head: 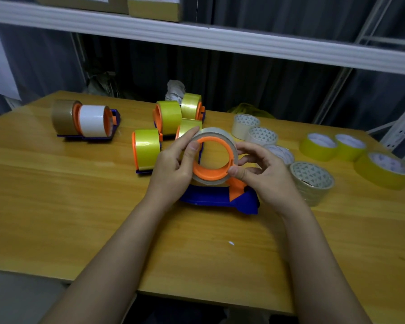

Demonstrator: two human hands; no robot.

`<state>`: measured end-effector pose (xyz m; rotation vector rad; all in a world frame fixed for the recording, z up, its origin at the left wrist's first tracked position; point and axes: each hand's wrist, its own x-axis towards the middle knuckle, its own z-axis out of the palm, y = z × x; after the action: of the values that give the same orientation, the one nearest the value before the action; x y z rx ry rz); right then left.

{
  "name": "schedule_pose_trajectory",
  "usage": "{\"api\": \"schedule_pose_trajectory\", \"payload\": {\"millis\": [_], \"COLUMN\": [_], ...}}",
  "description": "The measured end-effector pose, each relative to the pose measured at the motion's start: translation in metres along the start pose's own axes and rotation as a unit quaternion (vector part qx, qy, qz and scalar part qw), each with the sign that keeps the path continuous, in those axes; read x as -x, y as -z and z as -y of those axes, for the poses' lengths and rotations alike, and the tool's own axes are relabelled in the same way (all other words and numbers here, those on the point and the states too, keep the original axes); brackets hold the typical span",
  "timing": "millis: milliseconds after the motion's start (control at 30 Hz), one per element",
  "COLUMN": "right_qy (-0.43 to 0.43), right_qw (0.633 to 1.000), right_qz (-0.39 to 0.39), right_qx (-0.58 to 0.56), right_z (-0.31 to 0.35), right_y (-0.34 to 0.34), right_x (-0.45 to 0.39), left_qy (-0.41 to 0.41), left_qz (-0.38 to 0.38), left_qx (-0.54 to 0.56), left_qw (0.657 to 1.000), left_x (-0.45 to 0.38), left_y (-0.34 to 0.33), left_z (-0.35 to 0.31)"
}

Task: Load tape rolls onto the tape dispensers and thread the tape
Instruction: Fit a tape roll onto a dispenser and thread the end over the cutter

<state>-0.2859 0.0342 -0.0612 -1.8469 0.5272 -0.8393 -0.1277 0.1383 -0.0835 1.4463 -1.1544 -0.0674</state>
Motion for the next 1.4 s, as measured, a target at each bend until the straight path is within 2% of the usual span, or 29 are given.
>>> {"api": "schedule_pose_trajectory", "payload": {"millis": [667, 800, 1033, 1400], "right_qy": [-0.007, -0.009, -0.017, -0.032], "right_qw": [1.000, 1.000, 0.997, 0.998], "right_qz": [-0.009, -0.009, 0.055, -0.003], "right_qx": [0.024, -0.007, -0.054, -0.054], "right_z": [-0.005, -0.001, 0.004, 0.003], "right_y": [-0.010, -0.011, 0.000, -0.012], "right_x": [0.001, 0.001, 0.000, 0.003], "left_qy": [-0.038, -0.043, -0.039, -0.046], "left_qz": [-0.039, -0.046, -0.064, -0.085], "left_qx": [-0.046, -0.041, -0.033, -0.045], "left_qw": [0.997, 0.997, 0.997, 0.994], "left_x": [0.002, 0.000, 0.001, 0.003], "left_y": [-0.001, -0.001, -0.004, -0.005], "left_z": [-0.005, -0.003, -0.004, -0.005]}}
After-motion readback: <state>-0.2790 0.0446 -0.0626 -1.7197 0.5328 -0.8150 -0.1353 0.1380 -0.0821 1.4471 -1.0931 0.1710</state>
